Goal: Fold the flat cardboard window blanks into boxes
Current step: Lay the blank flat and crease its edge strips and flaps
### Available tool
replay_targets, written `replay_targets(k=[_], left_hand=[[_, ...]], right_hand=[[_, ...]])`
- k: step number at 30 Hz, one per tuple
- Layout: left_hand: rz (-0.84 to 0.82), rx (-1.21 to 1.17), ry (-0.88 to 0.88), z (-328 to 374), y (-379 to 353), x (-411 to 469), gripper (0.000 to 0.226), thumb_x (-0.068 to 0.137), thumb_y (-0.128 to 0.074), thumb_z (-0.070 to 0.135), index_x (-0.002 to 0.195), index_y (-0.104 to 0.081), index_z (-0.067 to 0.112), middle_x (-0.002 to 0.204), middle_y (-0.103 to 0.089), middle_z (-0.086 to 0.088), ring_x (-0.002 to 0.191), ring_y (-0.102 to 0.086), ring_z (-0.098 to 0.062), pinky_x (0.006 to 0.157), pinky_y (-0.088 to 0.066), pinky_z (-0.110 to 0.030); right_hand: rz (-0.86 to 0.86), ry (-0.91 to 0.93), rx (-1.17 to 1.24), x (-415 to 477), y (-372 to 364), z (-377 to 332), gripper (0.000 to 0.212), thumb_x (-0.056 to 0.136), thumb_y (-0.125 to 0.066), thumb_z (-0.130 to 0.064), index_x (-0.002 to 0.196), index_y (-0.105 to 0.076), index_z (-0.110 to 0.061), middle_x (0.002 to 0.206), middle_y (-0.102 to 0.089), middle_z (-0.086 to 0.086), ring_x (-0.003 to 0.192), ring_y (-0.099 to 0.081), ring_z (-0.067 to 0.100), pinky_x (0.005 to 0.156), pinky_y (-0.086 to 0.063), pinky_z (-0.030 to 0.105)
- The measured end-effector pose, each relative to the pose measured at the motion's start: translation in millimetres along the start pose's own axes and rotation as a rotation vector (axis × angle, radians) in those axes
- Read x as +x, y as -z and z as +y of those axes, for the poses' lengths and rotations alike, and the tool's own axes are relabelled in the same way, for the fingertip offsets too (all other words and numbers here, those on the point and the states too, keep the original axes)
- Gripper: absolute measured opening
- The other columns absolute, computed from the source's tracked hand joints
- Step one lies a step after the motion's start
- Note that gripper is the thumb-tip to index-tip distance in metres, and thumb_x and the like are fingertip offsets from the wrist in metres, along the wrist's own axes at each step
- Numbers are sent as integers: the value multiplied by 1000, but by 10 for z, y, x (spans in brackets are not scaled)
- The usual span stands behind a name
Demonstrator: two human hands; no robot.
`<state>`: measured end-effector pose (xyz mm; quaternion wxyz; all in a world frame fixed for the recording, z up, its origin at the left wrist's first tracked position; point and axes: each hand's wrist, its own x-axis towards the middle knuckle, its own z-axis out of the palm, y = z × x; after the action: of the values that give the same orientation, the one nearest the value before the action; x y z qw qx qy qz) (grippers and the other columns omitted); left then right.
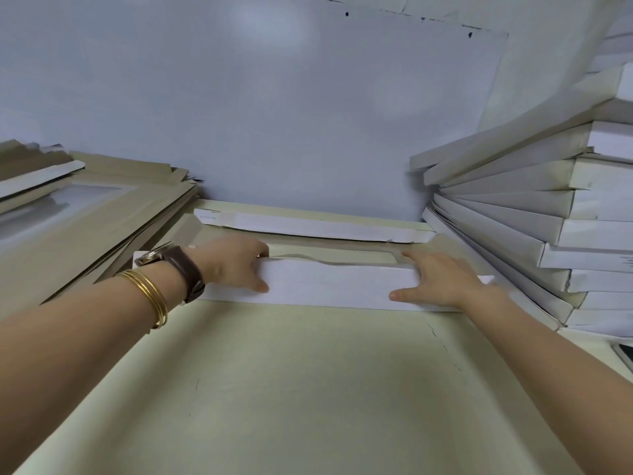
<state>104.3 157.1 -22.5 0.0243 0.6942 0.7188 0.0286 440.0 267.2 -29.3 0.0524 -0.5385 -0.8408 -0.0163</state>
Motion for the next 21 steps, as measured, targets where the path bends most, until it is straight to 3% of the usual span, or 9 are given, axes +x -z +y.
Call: replay_targets(k=[2, 5, 7, 10, 11, 13, 15, 21], left_hand=[[41, 34, -6, -9, -51, -5, 67, 74, -69, 47, 133, -44, 25, 96, -56, 7, 94, -52, -20, 71, -36, -27], [98, 138, -94, -1, -168, -32, 87, 75, -63, 43, 148, -19, 27, 138, -45, 0, 123, -45, -24, 93, -38, -31], [89, 141, -159, 62, -253, -77, 88, 78, -56, 35, 152, -9, 32, 156, -23, -1, 140, -26, -23, 113, -22, -41], [96, 153, -224, 240, -457, -125, 72, 93, -39, 32, 153, 0, 36, 162, 5, 9, 148, 7, -15, 117, 6, -52], [112, 141, -231, 303, -526, -123, 64, 98, -32, 36, 153, 2, 36, 161, 8, 11, 148, 11, -14, 117, 9, -51], [110, 62, -210, 424, -622, -97, 56, 102, -17, 47, 153, 4, 36, 161, 10, 13, 148, 12, -12, 118, 11, -46], [77, 36, -186, 496, -676, -55, 55, 101, -10, 49, 153, 4, 35, 161, 9, 13, 148, 11, -10, 119, 9, -43], [-42, 32, -151, 500, -732, -4, 55, 103, -9, 44, 154, 2, 27, 162, 6, 8, 148, 7, -11, 120, 3, -35]], right_hand=[[40, -7, -55, -29, -68, -22, 95, 69, -63, -72, 148, -22, -41, 149, -38, -7, 136, -33, 23, 104, -29, 46], [116, 15, -34, -109, -137, -99, 91, 74, -65, -63, 149, -19, -41, 147, -30, 0, 134, -23, 26, 108, -21, 44], [172, 42, -29, -158, -181, -212, 81, 80, -66, -46, 148, -22, -35, 148, -25, 4, 135, -18, 26, 109, -19, 44], [208, 141, -42, -227, -324, -506, 69, 86, -52, -15, 148, -26, -27, 156, -15, 7, 141, -10, 26, 112, -15, 37], [193, 186, -15, -250, -389, -636, 65, 90, -47, -16, 150, -25, -27, 159, -10, 6, 144, -7, 25, 114, -13, 36], [108, 245, 69, -282, -504, -909, 55, 101, -32, -34, 154, -17, -27, 163, 0, 1, 149, 5, 21, 119, -5, 36], [-9, 260, 140, -271, -591, -1148, 62, 102, -19, -51, 156, -8, -22, 163, 5, -2, 148, 12, 14, 120, 3, 34], [-199, 256, 160, -194, -671, -1282, 74, 98, -10, -60, 155, -1, -13, 163, 5, 0, 148, 10, 10, 120, 6, 31]])
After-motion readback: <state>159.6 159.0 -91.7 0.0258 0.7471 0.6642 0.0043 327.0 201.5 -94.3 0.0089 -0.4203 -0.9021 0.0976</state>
